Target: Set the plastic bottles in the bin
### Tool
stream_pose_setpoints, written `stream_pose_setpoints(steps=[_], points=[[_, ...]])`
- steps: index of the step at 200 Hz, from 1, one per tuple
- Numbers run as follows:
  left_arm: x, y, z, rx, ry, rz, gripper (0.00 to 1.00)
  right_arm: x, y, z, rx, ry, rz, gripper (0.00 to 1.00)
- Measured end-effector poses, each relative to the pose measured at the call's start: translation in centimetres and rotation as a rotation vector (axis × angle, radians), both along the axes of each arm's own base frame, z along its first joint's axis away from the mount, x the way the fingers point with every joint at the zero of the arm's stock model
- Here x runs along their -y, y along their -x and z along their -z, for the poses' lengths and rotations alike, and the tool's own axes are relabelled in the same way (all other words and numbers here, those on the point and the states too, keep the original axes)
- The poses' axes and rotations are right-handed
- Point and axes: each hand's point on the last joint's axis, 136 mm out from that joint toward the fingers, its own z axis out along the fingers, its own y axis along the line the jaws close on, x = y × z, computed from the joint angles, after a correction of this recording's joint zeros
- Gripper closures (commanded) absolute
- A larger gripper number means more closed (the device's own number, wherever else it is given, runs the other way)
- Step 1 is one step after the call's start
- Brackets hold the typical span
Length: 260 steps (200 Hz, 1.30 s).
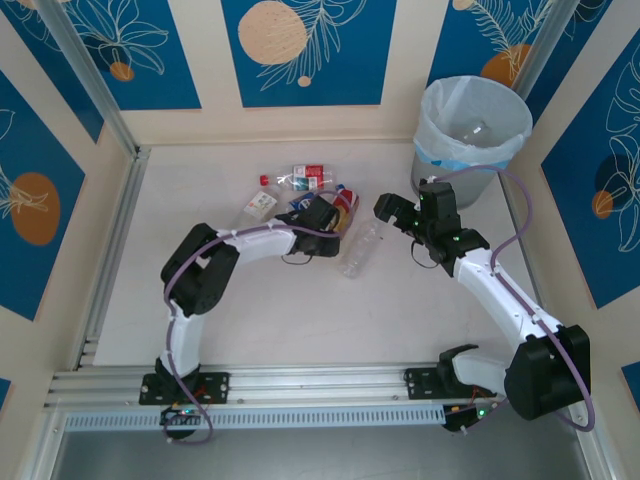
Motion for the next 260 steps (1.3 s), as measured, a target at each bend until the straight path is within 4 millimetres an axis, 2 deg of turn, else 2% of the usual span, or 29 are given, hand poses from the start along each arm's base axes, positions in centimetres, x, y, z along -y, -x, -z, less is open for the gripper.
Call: stream_pose_setpoints(steps=[50, 78, 100, 131, 170, 203, 238, 260], points=[[-0.5, 1.0, -0.9, 0.025, 0.028, 0.034, 0.92, -0.2, -0.1, 0.5, -0.017, -0.006, -0.001, 0.01], [-0.4, 1.5, -2.6, 0.073, 0.073, 0.067, 0.97, -0.9, -0.1, 1.1, -0.042, -0.032, -0.026, 0.01], [-0.3, 1.9, -4.4, 0.118, 0.115, 0.093, 1.0, -2.4, -0.1, 1.2, -0.055, -0.092, -0.085, 0.01], [-0.3, 2.8, -6.6, 0.171, 0.18, 0.119, 1.0, -5.4, -0.2, -0.2, -0.033, -0.23, -0.195, 0.01], [-1.0, 4.4, -8.9, 0.226, 0.252, 0.138, 1.0, -7.9, -0.2, -2.4, 0.01, -0.342, -0.244, 0.0], [-1.1, 5.5, -11.2, 0.264, 0.322, 0.172, 1.0, -9.2, -0.2, -3.9, 0.054, -0.388, -0.282, 0.0], [-1.2, 6.4, -14.1, 0.328, 0.384, 0.207, 1.0, -9.8, 0.2, -4.4, 0.066, -0.387, -0.29, 0.01], [-1.4, 6.7, -15.1, 0.355, 0.4, 0.213, 1.0, -10.1, 0.6, -5.0, 0.086, -0.386, -0.298, 0.01]])
